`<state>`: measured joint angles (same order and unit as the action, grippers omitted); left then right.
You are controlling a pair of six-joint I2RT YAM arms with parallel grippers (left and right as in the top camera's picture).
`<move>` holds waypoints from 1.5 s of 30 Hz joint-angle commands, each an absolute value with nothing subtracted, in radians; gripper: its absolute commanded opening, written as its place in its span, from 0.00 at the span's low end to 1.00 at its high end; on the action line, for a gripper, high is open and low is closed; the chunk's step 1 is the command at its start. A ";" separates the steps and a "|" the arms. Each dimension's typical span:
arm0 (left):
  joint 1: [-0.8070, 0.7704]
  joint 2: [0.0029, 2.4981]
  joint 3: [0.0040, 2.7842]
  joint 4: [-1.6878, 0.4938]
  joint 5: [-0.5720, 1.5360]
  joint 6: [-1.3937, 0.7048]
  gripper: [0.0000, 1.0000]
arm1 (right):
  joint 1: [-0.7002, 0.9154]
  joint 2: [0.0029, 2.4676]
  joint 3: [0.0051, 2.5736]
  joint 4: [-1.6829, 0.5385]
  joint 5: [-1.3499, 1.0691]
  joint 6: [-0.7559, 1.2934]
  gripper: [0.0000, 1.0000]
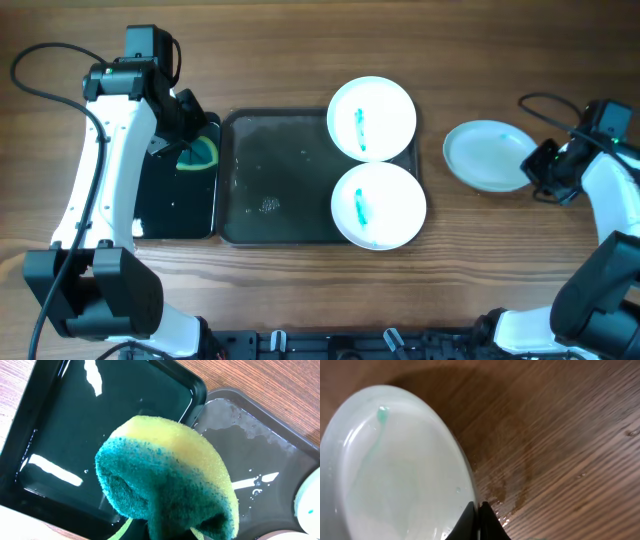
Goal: Clean dirty plates on tray and stack at the side
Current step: 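Set the plate down on the table right of the tray and release, then move the right gripper to the lower white plate and grasp its rim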
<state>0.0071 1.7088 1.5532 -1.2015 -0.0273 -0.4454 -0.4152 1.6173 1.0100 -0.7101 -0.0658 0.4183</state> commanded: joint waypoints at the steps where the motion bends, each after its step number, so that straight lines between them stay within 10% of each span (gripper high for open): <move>1: 0.010 1.700 1.563 -1.201 -0.019 -0.422 0.04 | -0.409 1.596 0.944 -0.658 -0.094 0.407 0.04; 18: 0.010 1.700 1.563 -1.206 -0.018 -0.422 0.04 | -0.316 1.544 1.047 -0.910 -0.467 0.196 0.34; 31: 0.010 1.700 1.563 -1.206 -0.015 -0.425 0.04 | 0.070 1.554 0.954 -0.863 -0.286 0.082 0.24; 45: 0.010 1.700 1.563 -1.187 0.011 -0.425 0.04 | 0.093 1.729 0.953 -0.815 -0.345 0.052 0.18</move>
<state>0.0071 1.7088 1.5532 -1.1892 -0.0032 -0.4458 0.0895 1.6993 0.9588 -0.8238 -0.3023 0.0734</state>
